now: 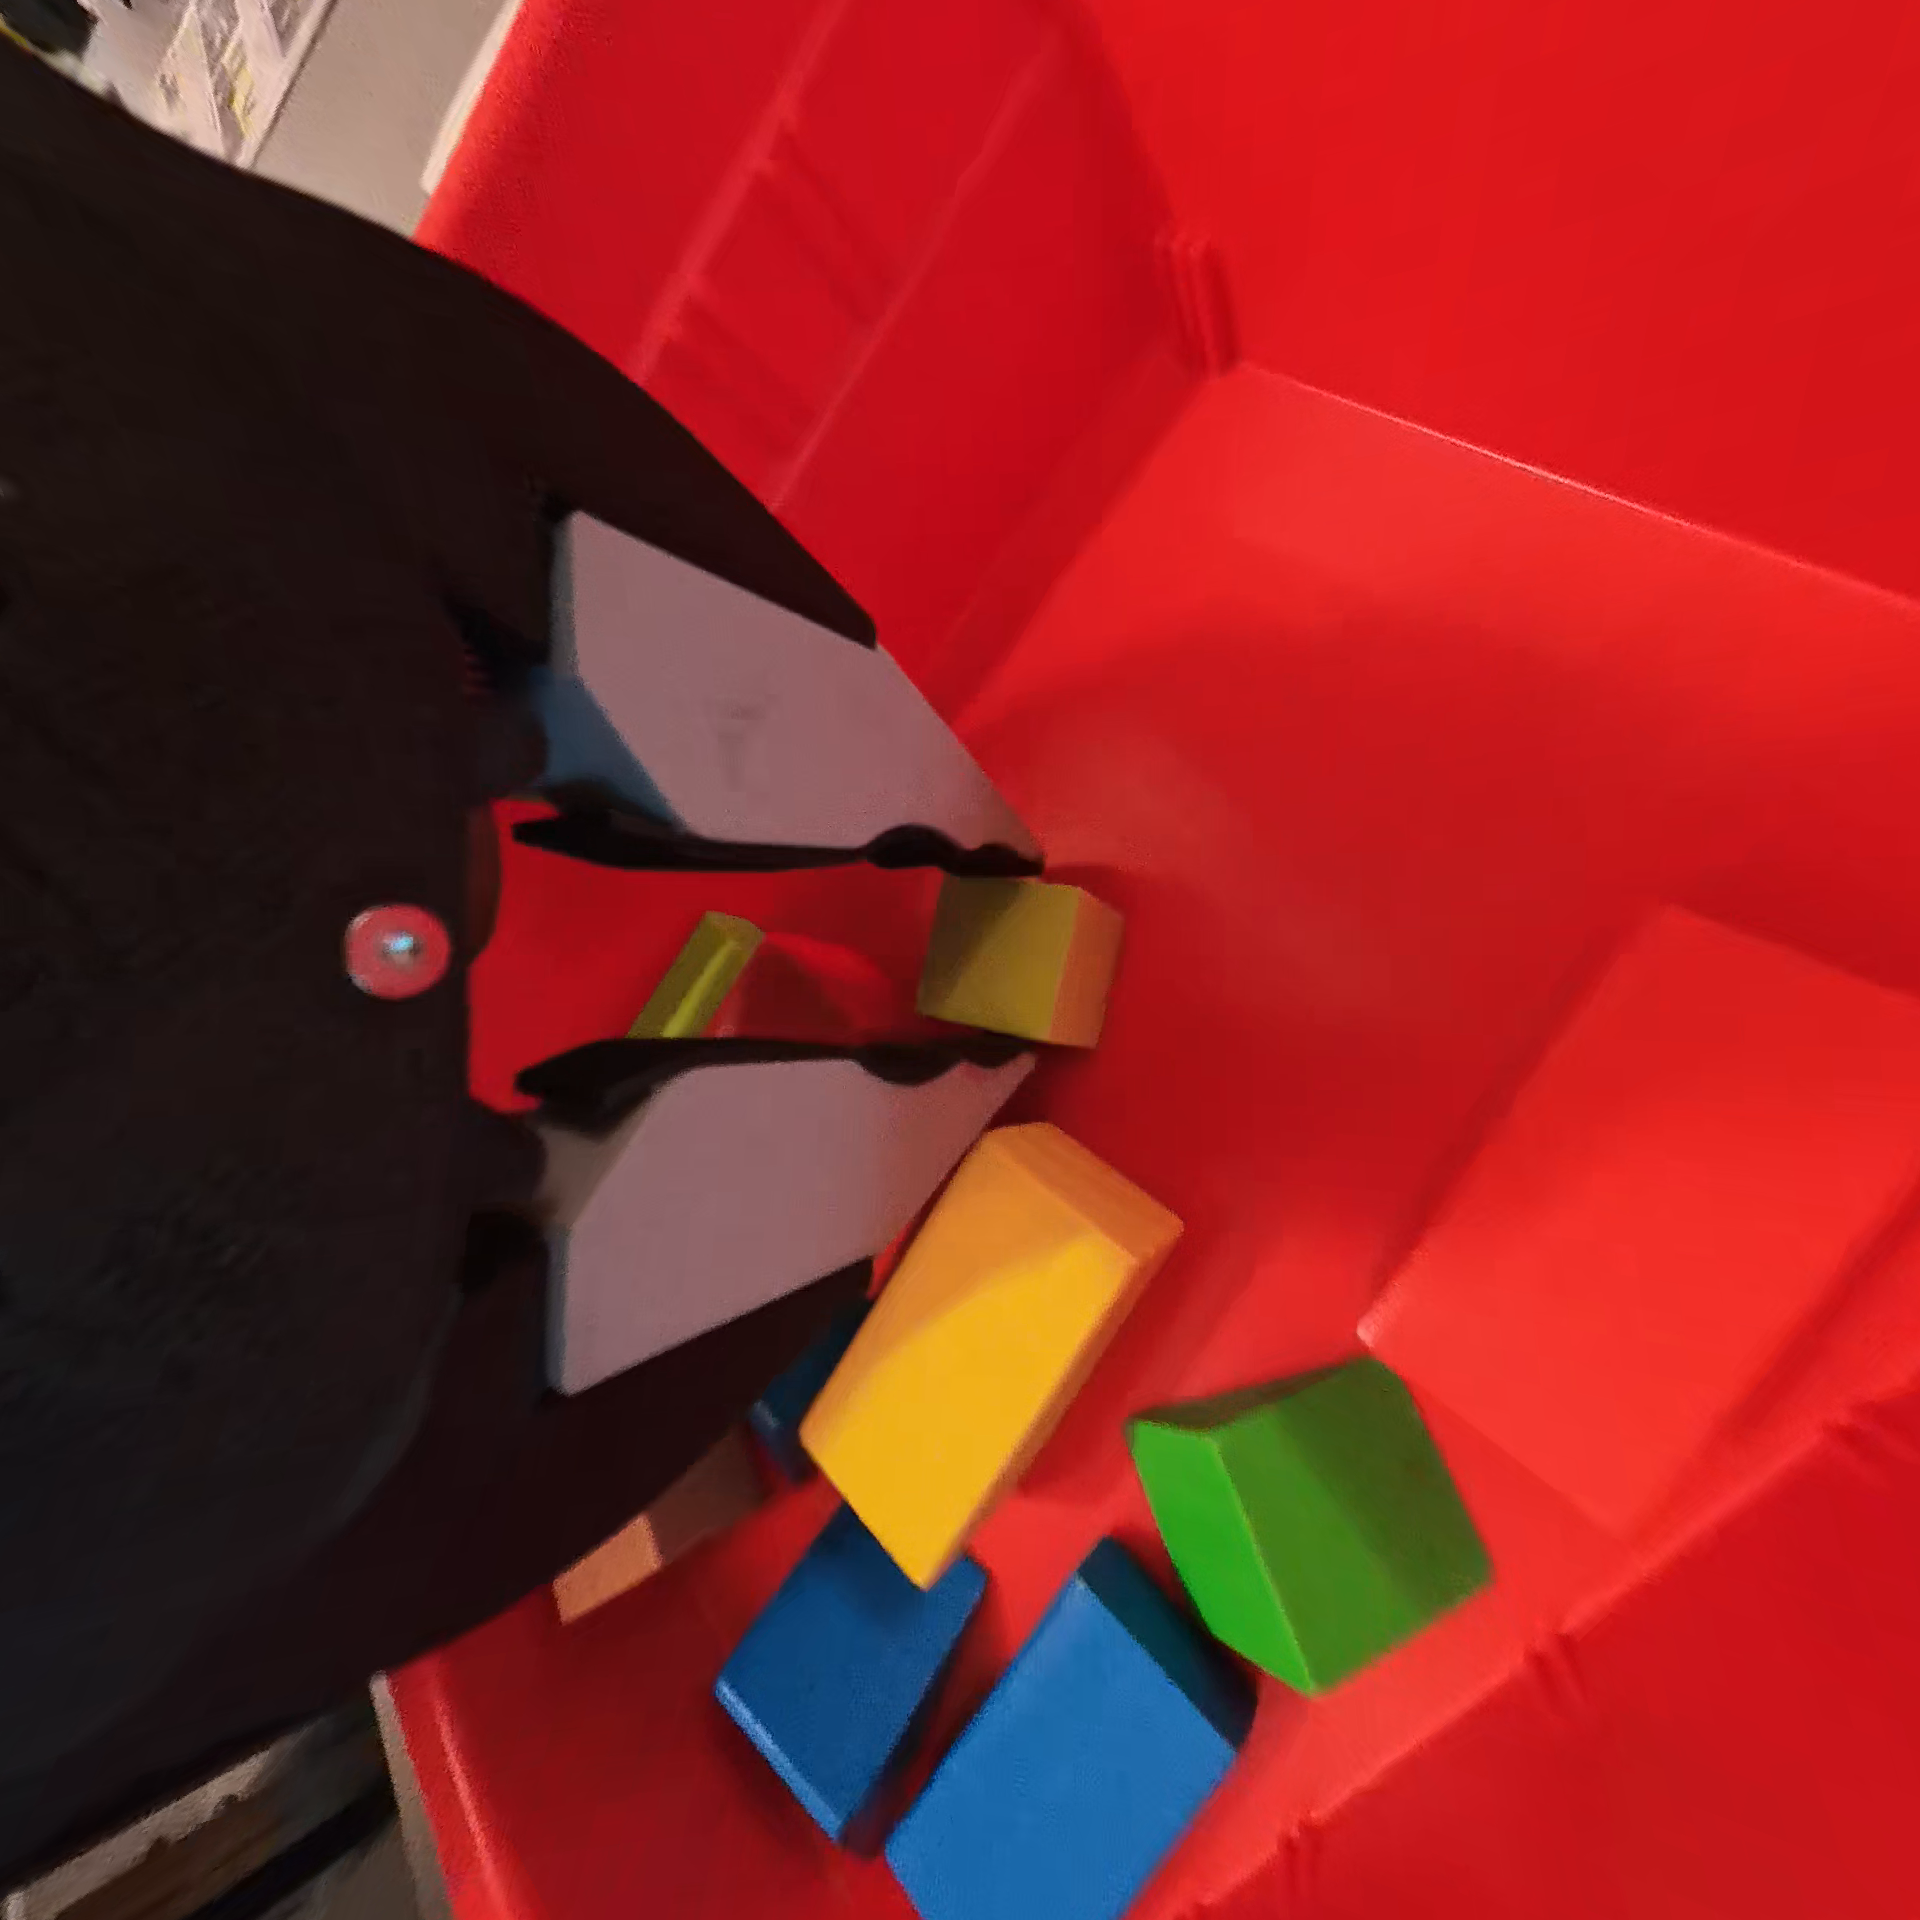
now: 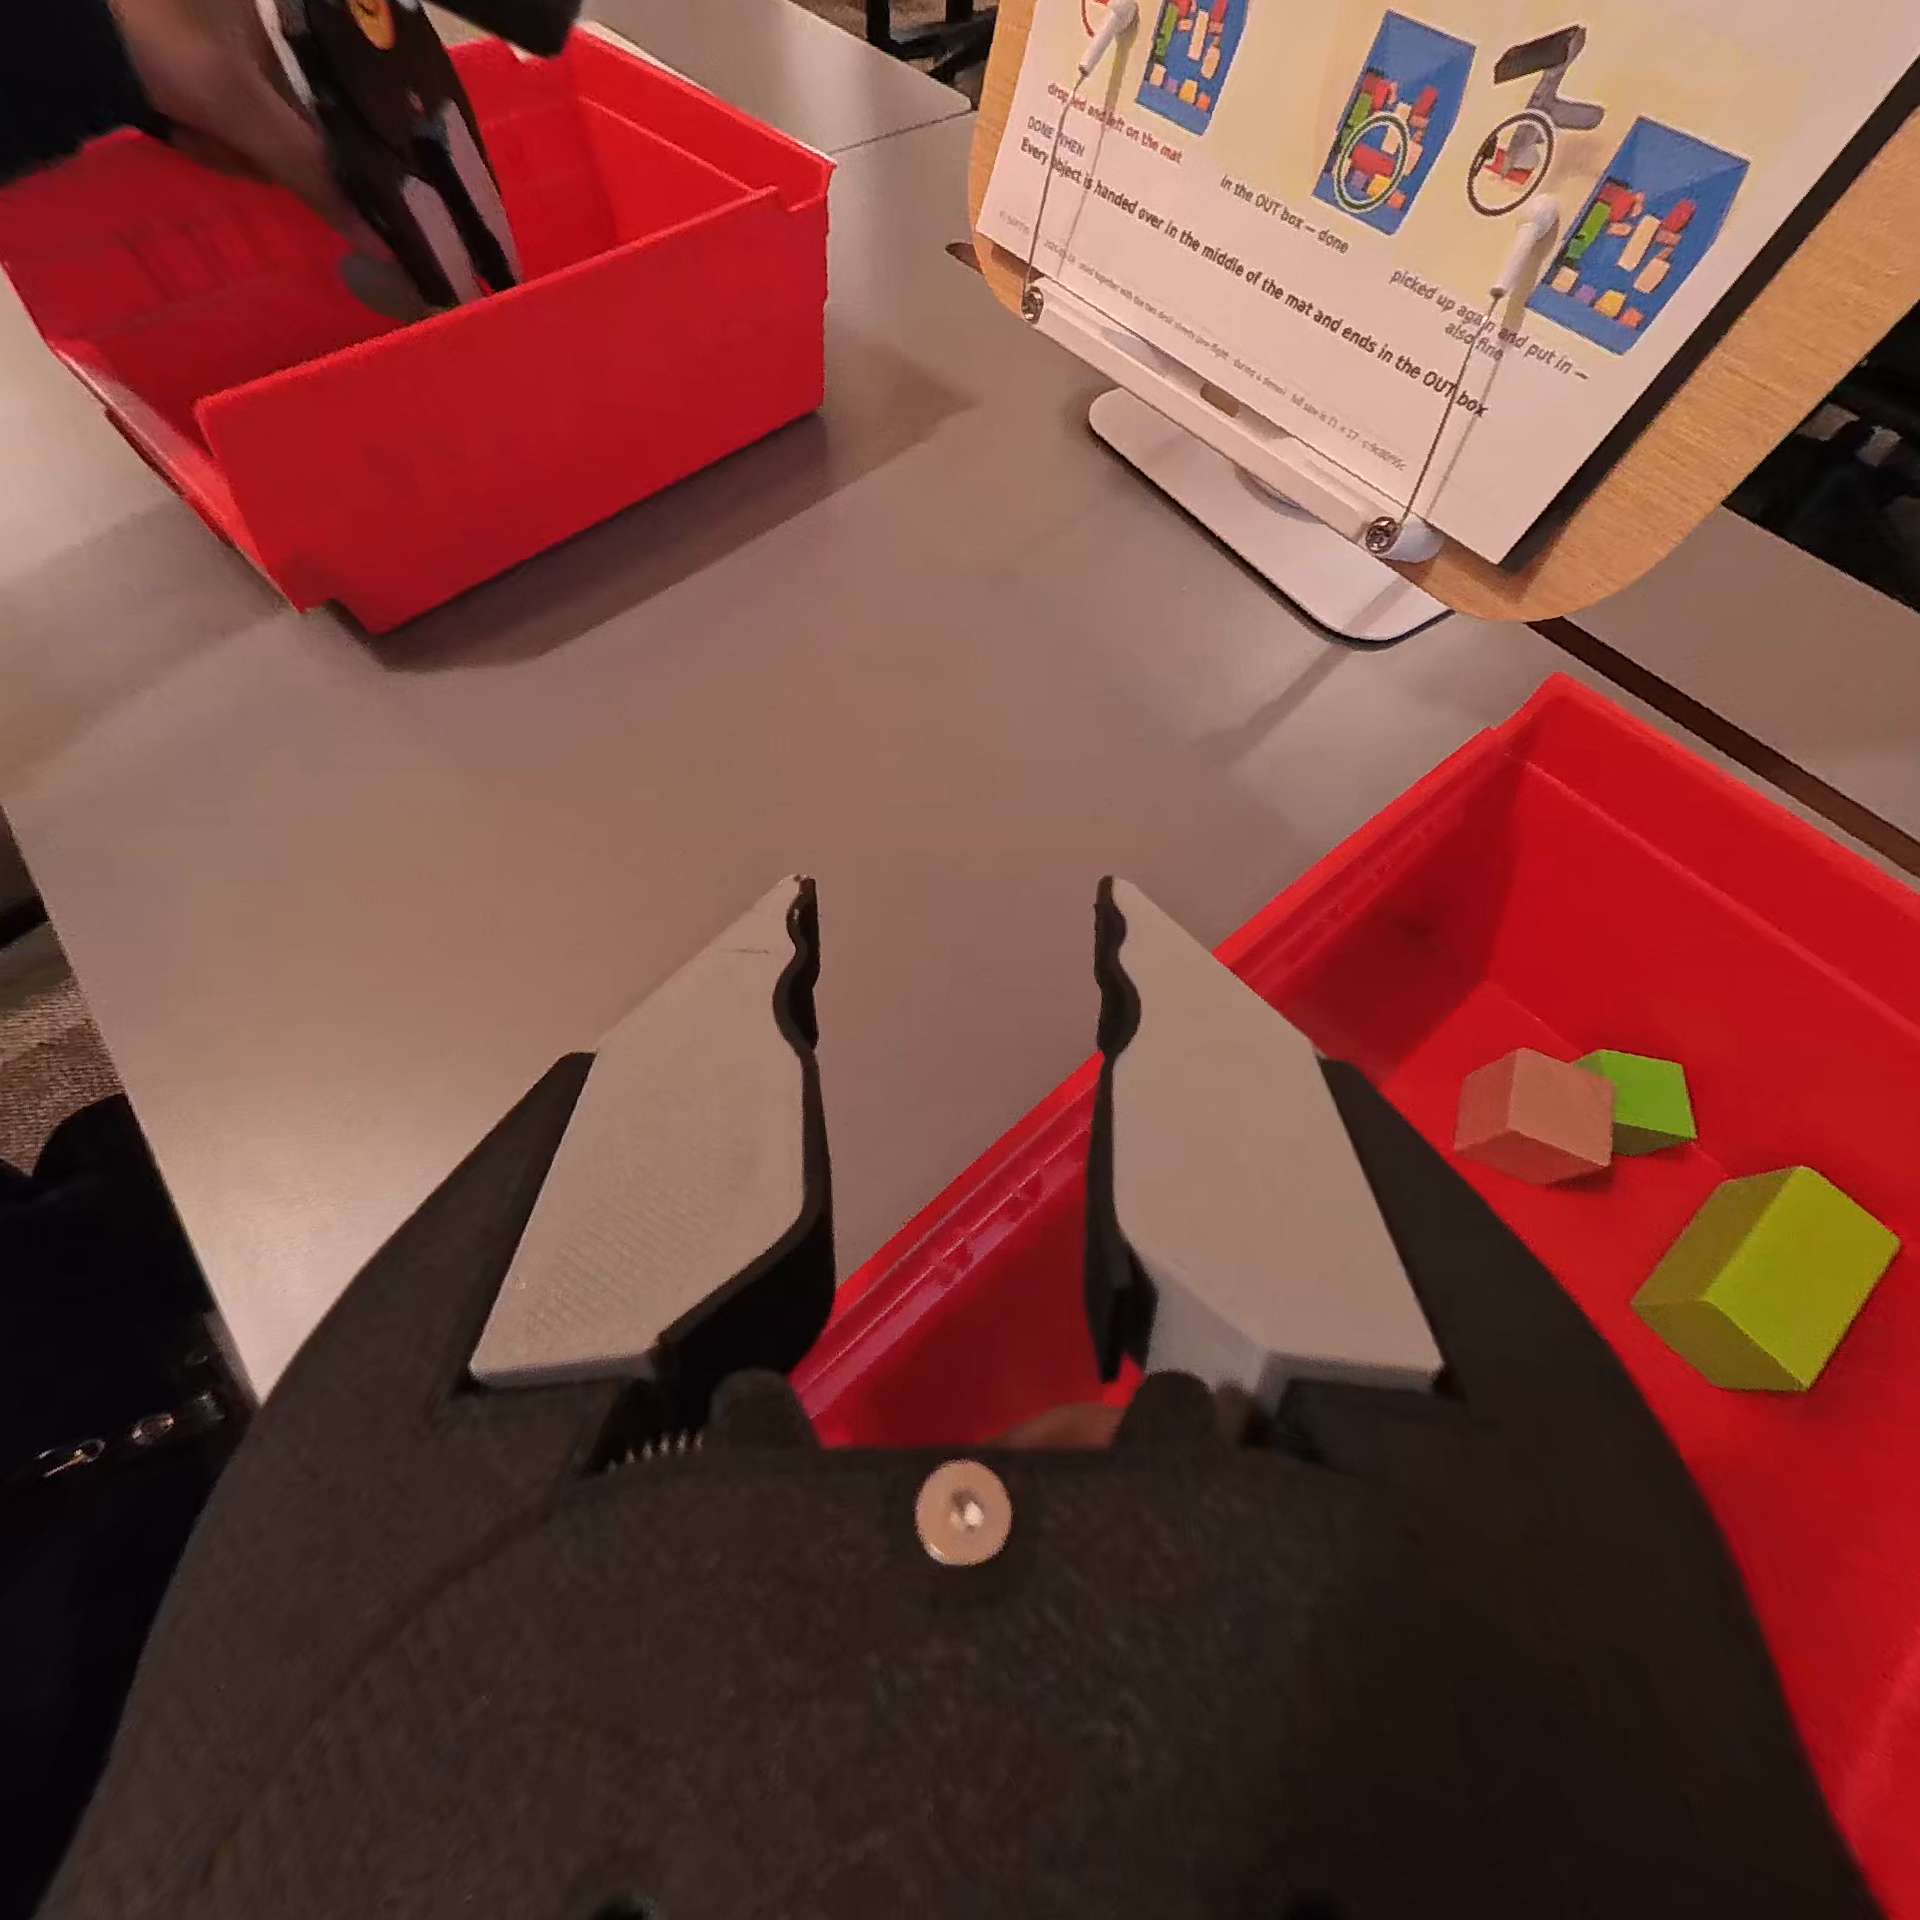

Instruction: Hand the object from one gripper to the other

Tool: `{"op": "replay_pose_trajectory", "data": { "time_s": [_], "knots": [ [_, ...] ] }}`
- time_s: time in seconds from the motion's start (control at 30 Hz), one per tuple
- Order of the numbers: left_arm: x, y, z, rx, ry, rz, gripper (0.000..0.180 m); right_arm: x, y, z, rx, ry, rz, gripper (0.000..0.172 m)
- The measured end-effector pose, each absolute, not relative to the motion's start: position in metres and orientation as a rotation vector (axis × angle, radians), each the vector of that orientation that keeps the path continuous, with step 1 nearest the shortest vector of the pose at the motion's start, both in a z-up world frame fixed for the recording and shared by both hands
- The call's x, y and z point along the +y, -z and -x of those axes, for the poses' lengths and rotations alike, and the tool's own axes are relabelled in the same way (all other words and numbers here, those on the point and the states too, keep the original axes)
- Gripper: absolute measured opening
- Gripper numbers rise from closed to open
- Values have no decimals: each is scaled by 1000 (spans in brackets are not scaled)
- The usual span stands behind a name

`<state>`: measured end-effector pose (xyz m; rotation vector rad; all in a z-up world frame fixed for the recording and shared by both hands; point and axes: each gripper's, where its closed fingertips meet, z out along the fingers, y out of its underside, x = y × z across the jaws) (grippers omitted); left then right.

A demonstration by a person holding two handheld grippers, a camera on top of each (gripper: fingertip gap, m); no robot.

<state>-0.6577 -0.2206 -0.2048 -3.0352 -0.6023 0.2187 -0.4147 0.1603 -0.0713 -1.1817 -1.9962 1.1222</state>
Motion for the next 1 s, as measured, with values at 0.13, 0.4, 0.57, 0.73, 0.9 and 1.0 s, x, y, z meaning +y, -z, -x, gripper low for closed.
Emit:
{"op": "replay_pose_trajectory", "data": {
  "time_s": [0.13,0.4,0.57,0.73,0.9,1.0],
  "knots": [
    [-215,203,660,-571,-285,3032,25,159,72,411,-1998,-1131,1181,51],
    [-160,102,640,-153,-837,2578,25,135,47,392,-2014,-1339,1141,51],
    [-66,17,502,434,-938,2034,25,77,18,380,-2088,-1722,1059,52],
    [-21,-29,391,591,-735,1646,24,14,-24,350,-2176,-2271,903,53],
    [-7,-44,357,614,-658,1503,24,-10,-38,343,-2194,-2359,858,54],
    [-1,-43,349,633,-656,1486,24,-17,-39,344,-2210,-2369,853,52]
  ]
}}
